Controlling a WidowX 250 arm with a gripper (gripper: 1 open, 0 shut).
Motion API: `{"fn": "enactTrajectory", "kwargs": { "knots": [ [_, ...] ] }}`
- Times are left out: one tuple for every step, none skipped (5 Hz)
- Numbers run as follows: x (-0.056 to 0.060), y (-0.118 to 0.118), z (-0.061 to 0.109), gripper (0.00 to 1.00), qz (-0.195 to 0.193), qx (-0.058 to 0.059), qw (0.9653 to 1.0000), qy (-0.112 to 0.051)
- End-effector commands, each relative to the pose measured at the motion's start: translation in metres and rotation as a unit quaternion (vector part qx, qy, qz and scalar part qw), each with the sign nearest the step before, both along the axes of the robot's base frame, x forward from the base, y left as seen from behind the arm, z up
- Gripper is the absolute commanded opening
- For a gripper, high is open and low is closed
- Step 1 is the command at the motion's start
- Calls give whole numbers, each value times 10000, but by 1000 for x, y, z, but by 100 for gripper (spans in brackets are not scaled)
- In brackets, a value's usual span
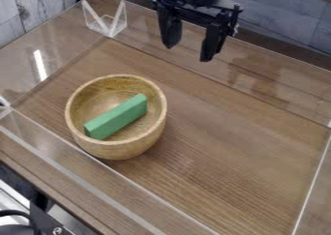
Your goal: Move green object from inside the wooden bowl to the table next to it
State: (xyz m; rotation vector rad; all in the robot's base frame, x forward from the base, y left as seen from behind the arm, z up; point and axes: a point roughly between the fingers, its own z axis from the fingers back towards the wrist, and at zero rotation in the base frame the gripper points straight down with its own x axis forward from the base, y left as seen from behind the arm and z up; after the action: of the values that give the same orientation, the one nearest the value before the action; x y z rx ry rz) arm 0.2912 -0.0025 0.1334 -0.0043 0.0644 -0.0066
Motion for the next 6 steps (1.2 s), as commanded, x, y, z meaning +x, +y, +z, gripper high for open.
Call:
{"fn": "enactTrajectory", "kwargs": {
  "knots": [
    [-9,3,-1,100,-223,-44,9997,70],
    [-30,18,-2,100,-714,-91,9974,56],
    [-50,37,-11,100,-986,-88,9950,-85],
    [-63,56,-21,100,-1105,-27,9936,-216],
    [-69,74,-31,100,-1273,21,9913,-328],
    [-72,83,-43,100,-1385,30,9896,-377]
  ]
}}
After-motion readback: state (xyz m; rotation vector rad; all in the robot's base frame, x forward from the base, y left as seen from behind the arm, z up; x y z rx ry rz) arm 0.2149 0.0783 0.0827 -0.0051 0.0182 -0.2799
